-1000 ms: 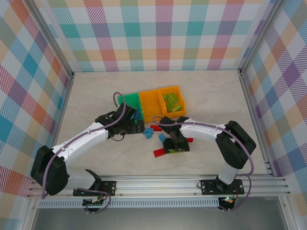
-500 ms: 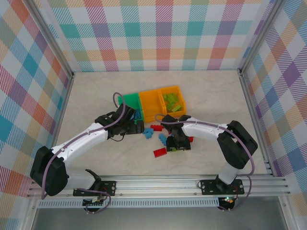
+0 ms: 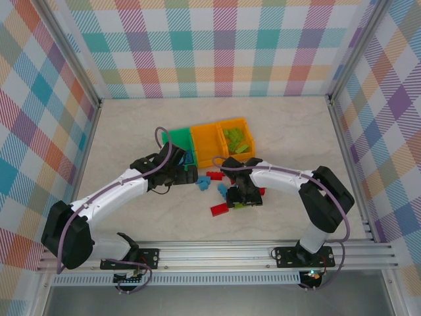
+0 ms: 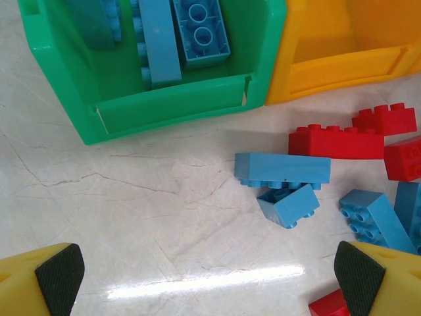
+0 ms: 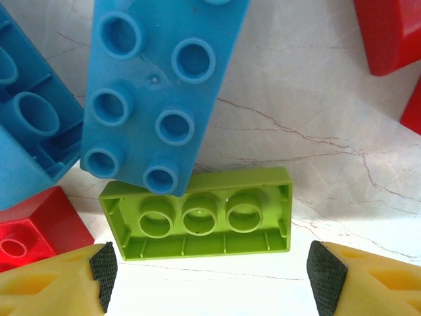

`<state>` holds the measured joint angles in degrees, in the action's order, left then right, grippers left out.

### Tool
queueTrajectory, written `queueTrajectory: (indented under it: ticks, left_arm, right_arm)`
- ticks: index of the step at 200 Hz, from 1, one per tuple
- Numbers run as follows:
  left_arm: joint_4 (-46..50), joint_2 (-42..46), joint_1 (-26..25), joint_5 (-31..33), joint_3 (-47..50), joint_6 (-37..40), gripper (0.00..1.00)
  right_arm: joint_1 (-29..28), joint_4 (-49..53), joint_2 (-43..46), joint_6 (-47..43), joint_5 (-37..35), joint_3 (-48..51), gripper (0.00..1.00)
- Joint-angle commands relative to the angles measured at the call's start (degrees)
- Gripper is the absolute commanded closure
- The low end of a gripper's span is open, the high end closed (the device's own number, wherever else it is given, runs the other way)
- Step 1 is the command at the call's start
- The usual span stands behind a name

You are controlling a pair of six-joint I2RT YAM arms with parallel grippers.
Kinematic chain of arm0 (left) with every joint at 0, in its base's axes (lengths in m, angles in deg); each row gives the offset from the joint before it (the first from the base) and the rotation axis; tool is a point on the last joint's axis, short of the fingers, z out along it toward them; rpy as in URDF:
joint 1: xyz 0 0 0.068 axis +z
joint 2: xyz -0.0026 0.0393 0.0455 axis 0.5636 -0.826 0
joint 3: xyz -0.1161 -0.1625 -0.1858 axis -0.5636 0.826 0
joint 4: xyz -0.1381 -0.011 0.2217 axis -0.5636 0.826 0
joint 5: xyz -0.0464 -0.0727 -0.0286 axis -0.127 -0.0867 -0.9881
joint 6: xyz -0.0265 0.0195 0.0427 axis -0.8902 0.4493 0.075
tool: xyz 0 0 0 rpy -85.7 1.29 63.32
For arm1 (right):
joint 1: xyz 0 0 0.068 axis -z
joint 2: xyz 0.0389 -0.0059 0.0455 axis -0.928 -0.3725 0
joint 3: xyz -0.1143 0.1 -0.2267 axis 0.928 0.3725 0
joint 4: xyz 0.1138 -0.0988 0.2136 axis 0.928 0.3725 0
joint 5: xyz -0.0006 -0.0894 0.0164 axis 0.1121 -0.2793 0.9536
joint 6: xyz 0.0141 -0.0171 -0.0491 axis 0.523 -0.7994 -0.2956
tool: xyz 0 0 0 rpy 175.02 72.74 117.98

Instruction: Sort the legos into containers by color

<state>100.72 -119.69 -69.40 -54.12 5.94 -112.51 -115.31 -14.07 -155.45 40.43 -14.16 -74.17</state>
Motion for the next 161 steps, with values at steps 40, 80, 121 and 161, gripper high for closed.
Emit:
queueTrajectory:
  ticks: [40,80,121,161]
  left_arm:
    - [-0.44,0.47,0.50,0.40,0.95,0.05,0.00]
    - [-0.37,0.45,0.64,0.49,0.89,0.10,0.00]
    - [-0.40,0.57,0.64,0.60,1.11,-0.01,0.00]
    - [-0.68,0.46,0.73,0.42,1.13,-0.10,0.00]
  right_arm:
    - [0.06,-0.19,-3.41,-2.66,0.63,-2.16,0.22]
    - [0.24,-0.35,-4.78,-2.99,0.20,-3.17,0.28]
    - [0.20,0.06,-3.70,-2.94,-0.41,-2.27,0.42]
    - [0.16,3.58,2.33,-1.13,-2.33,-0.75,0.43]
